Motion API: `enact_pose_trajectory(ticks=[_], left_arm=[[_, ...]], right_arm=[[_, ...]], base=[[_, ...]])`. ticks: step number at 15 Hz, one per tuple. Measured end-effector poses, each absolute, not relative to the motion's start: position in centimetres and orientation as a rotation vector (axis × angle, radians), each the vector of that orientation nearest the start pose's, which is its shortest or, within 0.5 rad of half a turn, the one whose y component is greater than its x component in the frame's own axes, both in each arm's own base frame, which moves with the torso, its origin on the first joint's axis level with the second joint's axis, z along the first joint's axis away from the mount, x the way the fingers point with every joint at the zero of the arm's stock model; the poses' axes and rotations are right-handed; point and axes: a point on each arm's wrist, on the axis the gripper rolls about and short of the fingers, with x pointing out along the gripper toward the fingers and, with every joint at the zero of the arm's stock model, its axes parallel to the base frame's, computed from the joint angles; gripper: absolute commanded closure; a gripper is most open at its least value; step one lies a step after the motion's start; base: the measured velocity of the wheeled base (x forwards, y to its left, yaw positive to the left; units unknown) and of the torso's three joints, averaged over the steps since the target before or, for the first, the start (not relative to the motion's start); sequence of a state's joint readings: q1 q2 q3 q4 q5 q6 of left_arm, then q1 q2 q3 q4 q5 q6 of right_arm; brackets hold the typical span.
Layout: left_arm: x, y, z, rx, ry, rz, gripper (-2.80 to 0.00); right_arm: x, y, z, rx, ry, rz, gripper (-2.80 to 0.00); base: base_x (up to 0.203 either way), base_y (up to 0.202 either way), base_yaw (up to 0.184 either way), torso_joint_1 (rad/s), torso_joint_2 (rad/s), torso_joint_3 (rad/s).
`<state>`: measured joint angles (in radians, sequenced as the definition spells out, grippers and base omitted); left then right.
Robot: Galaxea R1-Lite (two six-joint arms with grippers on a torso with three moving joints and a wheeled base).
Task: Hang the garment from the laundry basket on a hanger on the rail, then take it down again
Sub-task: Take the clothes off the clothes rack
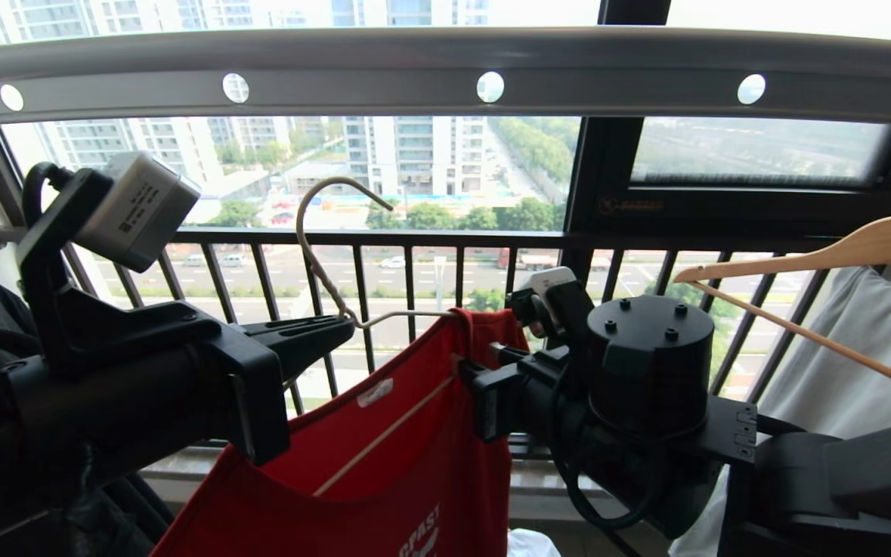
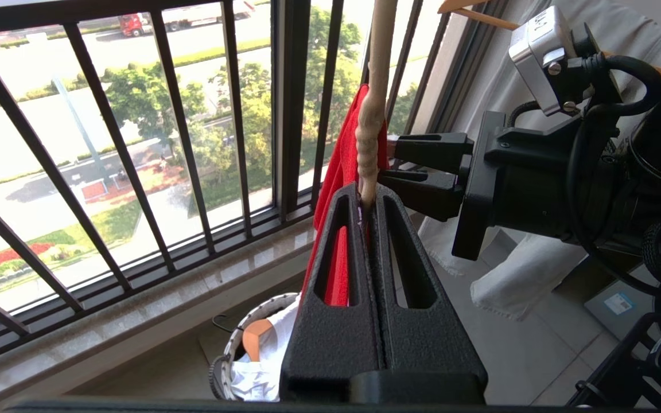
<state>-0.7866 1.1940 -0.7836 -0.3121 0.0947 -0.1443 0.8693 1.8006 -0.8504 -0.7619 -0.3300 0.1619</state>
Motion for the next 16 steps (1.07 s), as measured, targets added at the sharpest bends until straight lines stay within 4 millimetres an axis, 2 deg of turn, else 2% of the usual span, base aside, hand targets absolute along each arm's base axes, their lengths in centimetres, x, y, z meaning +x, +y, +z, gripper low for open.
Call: enact_pose_trajectory(ticks=[7,16], left_arm=[[12.92,-13.2,26.69,-0.102,0.154,-0.701,0.0],[13.05,-13.18,26.82,-0.103,0.146,-0.663,0.0]], right_arm=[[21.61,25.69,16.82,0.033,0.211,0.516,-2.8],[21.99,25.27,17.11,-0.001,0.189,0.477,-2.8]], base=[[0.0,0.0,0.0,0.0,0.0,0.0],[0.0,0.0,0.0,0.0,0.0,0.0]])
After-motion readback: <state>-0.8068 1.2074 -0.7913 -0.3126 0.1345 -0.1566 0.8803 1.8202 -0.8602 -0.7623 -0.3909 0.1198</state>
